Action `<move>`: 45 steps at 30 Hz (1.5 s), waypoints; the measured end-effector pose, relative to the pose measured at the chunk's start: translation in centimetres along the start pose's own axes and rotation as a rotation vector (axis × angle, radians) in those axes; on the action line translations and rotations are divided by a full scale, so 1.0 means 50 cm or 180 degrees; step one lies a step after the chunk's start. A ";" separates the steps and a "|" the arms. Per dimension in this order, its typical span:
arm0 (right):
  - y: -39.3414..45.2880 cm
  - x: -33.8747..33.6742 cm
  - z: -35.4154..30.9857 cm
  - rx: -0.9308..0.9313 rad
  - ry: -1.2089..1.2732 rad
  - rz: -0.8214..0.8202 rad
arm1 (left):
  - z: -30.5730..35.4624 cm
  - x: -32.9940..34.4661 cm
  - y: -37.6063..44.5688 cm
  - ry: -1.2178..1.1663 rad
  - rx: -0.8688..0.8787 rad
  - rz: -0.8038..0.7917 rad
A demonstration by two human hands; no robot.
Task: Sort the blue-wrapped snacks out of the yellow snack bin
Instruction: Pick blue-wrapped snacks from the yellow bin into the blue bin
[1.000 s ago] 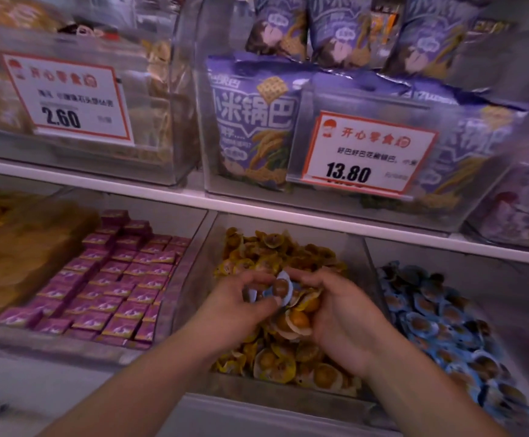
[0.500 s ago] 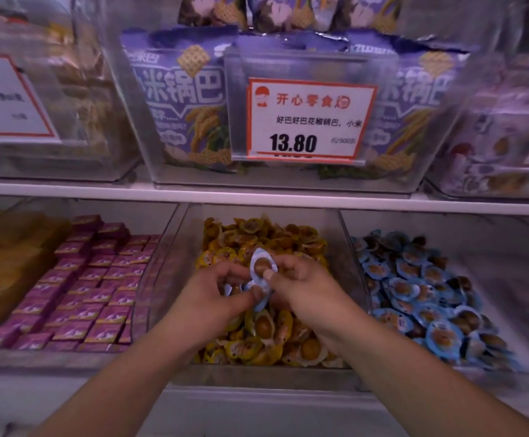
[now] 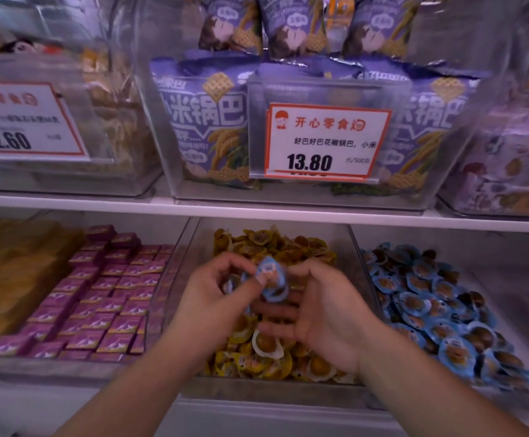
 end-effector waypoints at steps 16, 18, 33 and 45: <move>-0.050 0.040 0.002 -0.0284 -0.0180 0.0287 | 0.021 0.099 -0.031 0.1524 0.0779 -0.0457; -0.072 0.023 -0.009 -0.0540 -0.0512 0.0480 | 0.026 0.109 -0.033 0.0866 0.0675 -0.0746; -0.174 -0.323 -0.242 -0.1066 -0.1755 0.2800 | -0.011 0.123 -0.002 0.2269 0.0914 -0.1096; -0.136 -0.177 -0.175 -0.2479 -0.3661 0.2321 | 0.051 -0.048 -0.016 0.2613 0.1200 0.0164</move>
Point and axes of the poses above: each hand's wrist, its own y-axis towards the middle knuckle, its own x-axis out of the palm, z = x × y, the point moved 1 cm from there along y, towards the middle knuckle, and after that the axes turned 8 degrees about -z, right-handed, at the moved point
